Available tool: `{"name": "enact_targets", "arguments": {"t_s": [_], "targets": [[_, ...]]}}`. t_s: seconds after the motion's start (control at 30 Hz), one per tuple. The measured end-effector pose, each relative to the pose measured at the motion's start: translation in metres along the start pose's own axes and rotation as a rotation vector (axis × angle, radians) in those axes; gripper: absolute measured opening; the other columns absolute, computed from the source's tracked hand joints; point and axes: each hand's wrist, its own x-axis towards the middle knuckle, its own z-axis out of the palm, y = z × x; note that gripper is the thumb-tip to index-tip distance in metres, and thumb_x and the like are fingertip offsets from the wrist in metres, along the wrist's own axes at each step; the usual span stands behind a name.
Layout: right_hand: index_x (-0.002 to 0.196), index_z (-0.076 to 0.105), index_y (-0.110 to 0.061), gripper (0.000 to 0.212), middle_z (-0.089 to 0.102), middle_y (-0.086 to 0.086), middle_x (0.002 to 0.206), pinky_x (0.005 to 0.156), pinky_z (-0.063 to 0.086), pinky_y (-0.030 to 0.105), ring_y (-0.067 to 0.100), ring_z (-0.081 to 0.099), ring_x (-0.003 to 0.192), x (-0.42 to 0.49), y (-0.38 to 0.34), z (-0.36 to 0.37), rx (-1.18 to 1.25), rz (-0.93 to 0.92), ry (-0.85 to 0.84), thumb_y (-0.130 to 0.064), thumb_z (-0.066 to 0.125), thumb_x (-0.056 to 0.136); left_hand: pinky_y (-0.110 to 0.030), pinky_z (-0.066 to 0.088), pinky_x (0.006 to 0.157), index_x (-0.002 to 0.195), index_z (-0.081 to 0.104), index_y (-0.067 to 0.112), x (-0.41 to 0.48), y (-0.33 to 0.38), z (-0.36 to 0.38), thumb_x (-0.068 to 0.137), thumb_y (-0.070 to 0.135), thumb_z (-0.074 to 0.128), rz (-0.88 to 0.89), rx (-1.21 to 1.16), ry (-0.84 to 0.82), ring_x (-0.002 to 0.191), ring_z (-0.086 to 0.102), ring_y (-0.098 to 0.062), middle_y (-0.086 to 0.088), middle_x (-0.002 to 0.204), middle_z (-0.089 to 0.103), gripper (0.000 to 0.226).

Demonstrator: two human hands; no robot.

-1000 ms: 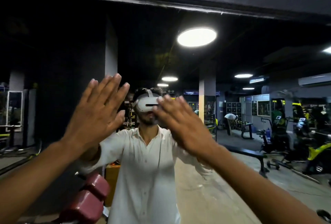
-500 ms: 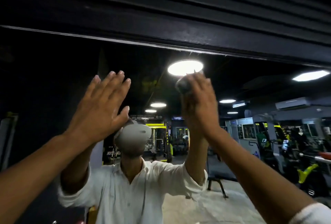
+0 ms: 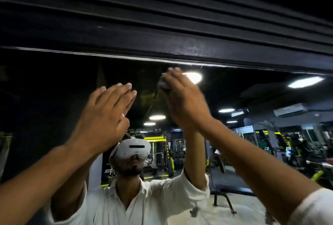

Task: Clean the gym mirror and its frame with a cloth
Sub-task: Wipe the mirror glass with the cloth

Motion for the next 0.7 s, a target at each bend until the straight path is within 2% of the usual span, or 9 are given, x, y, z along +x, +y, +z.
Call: {"name": "enact_targets", "arguments": {"t_s": [0.1, 0.17, 0.2, 0.27, 0.33, 0.43, 0.57, 0.63, 0.7], "targets": [[0.138, 0.061, -0.013, 0.056, 0.056, 0.01, 0.144, 0.114, 0.041, 0.037, 0.031, 0.053, 0.131, -0.002, 0.054, -0.031, -0.08, 0.441, 0.205, -0.009, 0.044, 0.085, -0.057, 0.025, 0.127, 0.161, 0.042, 0.011, -0.002, -0.002, 0.001, 0.093, 0.032, 0.04, 0.01, 0.029, 0.011, 0.157, 0.035, -0.029, -0.011, 0.169, 0.037, 0.071], [0.134, 0.062, -0.007, 0.049, 0.058, 0.017, 0.139, 0.114, 0.042, 0.046, 0.037, 0.055, 0.129, 0.005, 0.058, -0.032, -0.092, 0.684, 0.31, -0.01, 0.046, 0.088, -0.058, 0.026, 0.127, 0.16, 0.044, 0.01, -0.004, 0.001, 0.003, 0.094, 0.032, 0.038, 0.014, 0.033, 0.029, 0.156, 0.036, -0.031, -0.013, 0.168, 0.039, 0.069], [0.13, 0.063, -0.004, 0.042, 0.06, 0.019, 0.135, 0.111, 0.044, 0.048, 0.038, 0.058, 0.125, 0.012, 0.047, -0.024, -0.094, 0.716, 0.335, -0.01, 0.048, 0.091, -0.057, 0.026, 0.127, 0.16, 0.045, 0.01, -0.004, 0.002, 0.003, 0.095, 0.032, 0.038, 0.013, 0.03, 0.034, 0.156, 0.036, -0.03, -0.013, 0.168, 0.039, 0.069], [0.126, 0.063, -0.007, 0.036, 0.06, 0.015, 0.13, 0.106, 0.045, 0.043, 0.032, 0.057, 0.119, 0.027, 0.002, 0.0, -0.058, 0.598, 0.318, -0.006, 0.051, 0.092, -0.056, 0.023, 0.128, 0.16, 0.044, 0.011, -0.004, 0.001, 0.003, 0.096, 0.033, 0.037, 0.01, 0.029, 0.032, 0.157, 0.035, -0.029, -0.012, 0.168, 0.039, 0.068], [0.131, 0.06, -0.019, 0.045, 0.053, 0.003, 0.138, 0.106, 0.045, 0.034, 0.018, 0.05, 0.123, 0.035, -0.056, 0.02, 0.074, 0.391, 0.225, 0.0, 0.057, 0.09, -0.054, 0.021, 0.129, 0.16, 0.044, 0.01, -0.004, 0.001, 0.003, 0.097, 0.033, 0.038, 0.014, 0.027, 0.03, 0.157, 0.034, -0.029, -0.012, 0.168, 0.039, 0.067], [0.146, 0.055, -0.017, 0.054, 0.045, 0.007, 0.157, 0.123, 0.034, 0.046, 0.027, 0.039, 0.147, 0.03, -0.109, 0.034, 0.133, 0.139, 0.021, -0.01, 0.063, 0.094, -0.052, 0.017, 0.131, 0.154, 0.049, 0.004, -0.009, 0.003, 0.0, 0.097, 0.032, 0.04, 0.0, 0.004, 0.04, 0.157, 0.034, -0.03, -0.016, 0.165, 0.042, 0.065], [0.156, 0.048, -0.015, 0.056, 0.039, 0.009, 0.166, 0.132, 0.015, 0.038, 0.022, 0.027, 0.158, -0.011, -0.094, 0.014, 0.097, -0.041, -0.134, -0.011, 0.056, 0.102, -0.058, 0.02, 0.13, 0.16, 0.041, 0.002, -0.036, 0.015, 0.0, 0.101, 0.036, 0.035, 0.002, 0.046, -0.009, 0.161, 0.026, -0.033, -0.019, 0.169, 0.035, 0.068], [0.157, 0.046, -0.018, 0.056, 0.038, 0.007, 0.167, 0.132, 0.017, 0.04, 0.022, 0.028, 0.158, -0.039, -0.072, -0.001, 0.04, -0.088, -0.188, -0.012, 0.053, 0.102, -0.059, 0.019, 0.13, 0.164, 0.032, 0.003, -0.05, 0.019, 0.002, 0.102, 0.037, 0.033, 0.012, 0.07, -0.03, 0.163, 0.021, -0.033, -0.019, 0.173, 0.025, 0.071], [0.154, 0.05, -0.024, 0.05, 0.043, 0.002, 0.163, 0.127, 0.028, 0.041, 0.02, 0.036, 0.152, -0.049, -0.038, -0.02, -0.024, -0.004, -0.154, -0.018, 0.05, 0.105, -0.06, 0.018, 0.13, 0.166, 0.028, 0.004, -0.056, 0.022, 0.005, 0.101, 0.037, 0.032, 0.017, 0.069, -0.034, 0.163, 0.019, -0.033, -0.018, 0.175, 0.021, 0.073]]}}
